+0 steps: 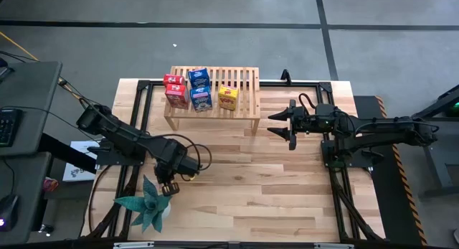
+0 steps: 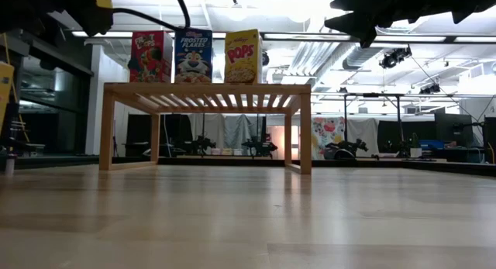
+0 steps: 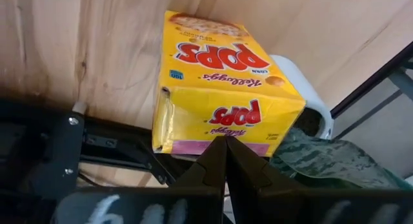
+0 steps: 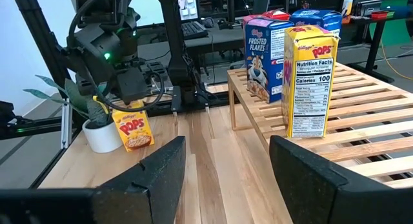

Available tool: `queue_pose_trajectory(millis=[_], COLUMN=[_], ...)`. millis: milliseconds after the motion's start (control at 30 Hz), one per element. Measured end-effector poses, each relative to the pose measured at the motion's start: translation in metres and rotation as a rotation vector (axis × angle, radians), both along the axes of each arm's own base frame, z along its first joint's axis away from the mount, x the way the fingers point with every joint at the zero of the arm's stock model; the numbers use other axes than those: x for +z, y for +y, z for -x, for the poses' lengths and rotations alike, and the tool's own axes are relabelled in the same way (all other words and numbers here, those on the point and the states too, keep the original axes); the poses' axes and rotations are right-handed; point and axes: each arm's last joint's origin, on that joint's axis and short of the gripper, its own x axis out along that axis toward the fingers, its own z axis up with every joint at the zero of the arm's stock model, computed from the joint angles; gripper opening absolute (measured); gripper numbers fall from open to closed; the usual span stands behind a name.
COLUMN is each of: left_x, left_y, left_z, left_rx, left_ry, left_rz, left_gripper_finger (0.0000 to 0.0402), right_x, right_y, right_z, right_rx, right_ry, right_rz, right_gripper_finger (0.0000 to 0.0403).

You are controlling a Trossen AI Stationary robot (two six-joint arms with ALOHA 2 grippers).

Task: Stack cereal on shelf
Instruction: Put the yellow cereal box on the shelf aligned with the other yellow cereal box

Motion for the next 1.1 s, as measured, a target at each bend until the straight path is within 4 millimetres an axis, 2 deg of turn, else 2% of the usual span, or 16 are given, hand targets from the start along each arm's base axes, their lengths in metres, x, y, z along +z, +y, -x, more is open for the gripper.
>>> queue_pose_trajectory(millis=[400, 700, 1100], left_x=[-0.001, -0.001, 0.010], left_y=[0.004, 0.006, 0.001], left_z=[-0.005, -0.006, 0.011], left_rx=[-0.074, -0.106, -0.082], left_ry=[-0.090, -0.134, -0.187], left_rz=[-0.071, -0.189, -0.359], left_gripper_finger=[0.0000, 0.0000, 0.0000], right_x=[0.000, 0.000, 0.000], right_y=[0.000, 0.000, 0.000], right_z=[0.000, 0.000, 0.000], right_rx=[0.000, 0.000, 0.000], right_ry=[0.000, 0.000, 0.000], right_rz=[0.000, 0.000, 0.000], right_gripper_finger=[0.0217, 0.0217, 0.0217])
